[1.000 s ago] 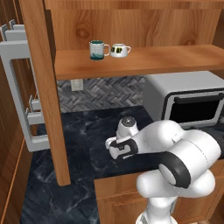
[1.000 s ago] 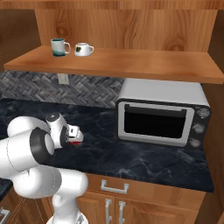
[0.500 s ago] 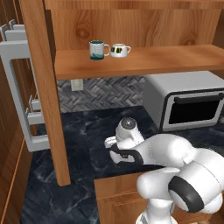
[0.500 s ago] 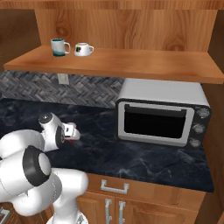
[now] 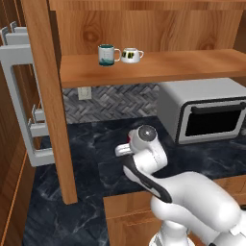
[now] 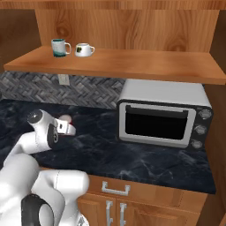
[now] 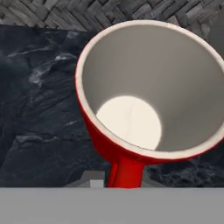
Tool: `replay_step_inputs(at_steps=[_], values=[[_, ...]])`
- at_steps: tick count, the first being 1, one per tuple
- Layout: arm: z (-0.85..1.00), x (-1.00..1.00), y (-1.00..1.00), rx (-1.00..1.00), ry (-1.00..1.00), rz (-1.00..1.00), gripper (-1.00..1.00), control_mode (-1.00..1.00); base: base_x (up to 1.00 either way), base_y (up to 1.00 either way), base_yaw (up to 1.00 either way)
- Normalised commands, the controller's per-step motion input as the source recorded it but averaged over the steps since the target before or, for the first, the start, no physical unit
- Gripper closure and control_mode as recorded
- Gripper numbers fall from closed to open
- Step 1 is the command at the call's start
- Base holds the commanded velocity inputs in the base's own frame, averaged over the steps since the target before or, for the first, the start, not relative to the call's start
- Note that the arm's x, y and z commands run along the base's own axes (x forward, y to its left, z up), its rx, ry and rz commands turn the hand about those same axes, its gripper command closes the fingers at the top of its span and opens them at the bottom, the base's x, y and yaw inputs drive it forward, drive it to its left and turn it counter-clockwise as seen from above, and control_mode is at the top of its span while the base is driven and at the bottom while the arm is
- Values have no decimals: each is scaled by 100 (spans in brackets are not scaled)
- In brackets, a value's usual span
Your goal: Pick the mug on the counter and place it in the cabinet with the handle facing the right, like the mugs already inside.
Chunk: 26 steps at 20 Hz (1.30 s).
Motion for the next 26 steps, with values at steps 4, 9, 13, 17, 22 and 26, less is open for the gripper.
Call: replay_step_inputs(at_steps=[4, 9, 13, 17, 22, 26], values=[[57, -38, 0, 11, -8, -3, 100, -100, 0, 0, 0], [59, -46, 0, 8, -8, -6, 100, -100, 0, 0, 0], [66, -53, 0, 0, -8, -6, 100, -100, 0, 0, 0], [69, -54, 0, 0, -7, -7, 100, -100, 0, 0, 0], [66, -41, -1, 1, -5, -5, 100, -100, 0, 0, 0], [60, -37, -5, 5, -4, -3, 100, -100, 0, 0, 0]])
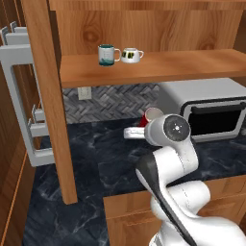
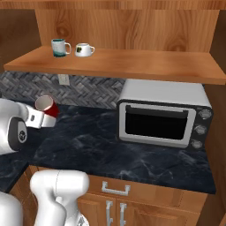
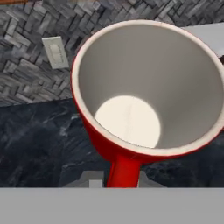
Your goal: Pick the mug on the counter and place it in the cabinet with the handle facing the right, like the mugs already inside.
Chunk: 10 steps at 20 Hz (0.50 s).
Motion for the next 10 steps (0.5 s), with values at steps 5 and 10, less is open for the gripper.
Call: replay_step_inputs(at_steps=[5, 10], values=[[52, -43, -15, 5, -3, -1, 100, -100, 0, 0, 0], [58, -51, -20, 4, -6, 0, 100, -100, 0, 0, 0]])
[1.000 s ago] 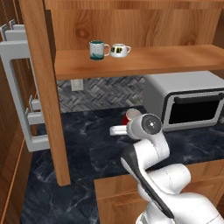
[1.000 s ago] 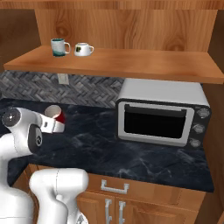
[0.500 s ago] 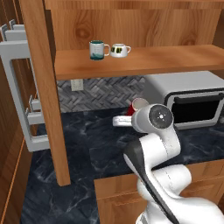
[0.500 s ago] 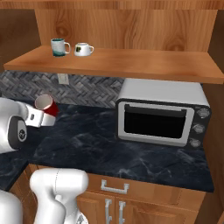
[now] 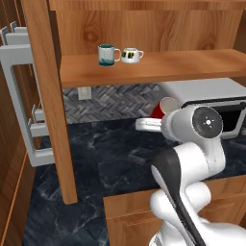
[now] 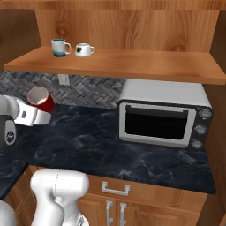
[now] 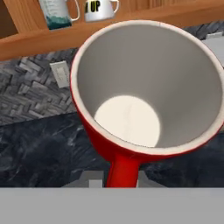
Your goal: Pick the mug on the counter and place it in the cabinet with the handle facing the right, like the mugs already inside.
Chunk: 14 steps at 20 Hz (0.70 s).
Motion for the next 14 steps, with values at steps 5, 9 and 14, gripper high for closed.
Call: replay_step_inputs(at_steps=[5, 9, 14], values=[[66, -48, -21, 3, -7, 0, 100, -100, 0, 0, 0], [54, -27, -37, 0, -5, 1, 100, -100, 0, 0, 0], [43, -2, -43, 0, -1, 5, 100, -100, 0, 0, 0]])
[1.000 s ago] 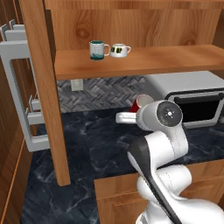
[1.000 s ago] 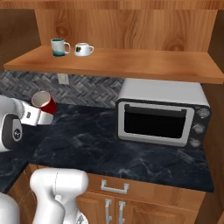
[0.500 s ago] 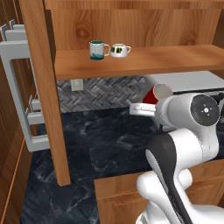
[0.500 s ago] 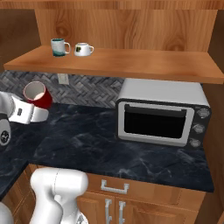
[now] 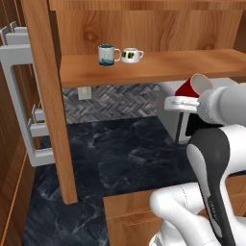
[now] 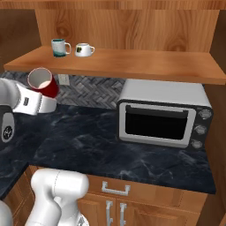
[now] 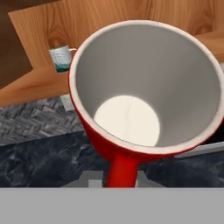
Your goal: Pick the mug on the counter and place it in the cabinet with the handle facing the right, like the mugs already inside.
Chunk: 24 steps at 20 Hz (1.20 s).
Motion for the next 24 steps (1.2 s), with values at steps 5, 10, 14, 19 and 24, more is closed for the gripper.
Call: replay_step_inputs(at_steps=[5, 10, 14, 19, 24], values=[[18, 2, -41, 0, 0, 4, 100, -100, 0, 0, 0], [14, 7, -23, 0, 0, 4, 100, -100, 0, 0, 0], [23, 0, -1, 0, 0, 3, 100, -100, 0, 0, 0], [19, 1, 0, -1, 0, 4, 100, -100, 0, 0, 0], [1, 13, -2, -2, 0, 7, 100, -100, 0, 0, 0]])
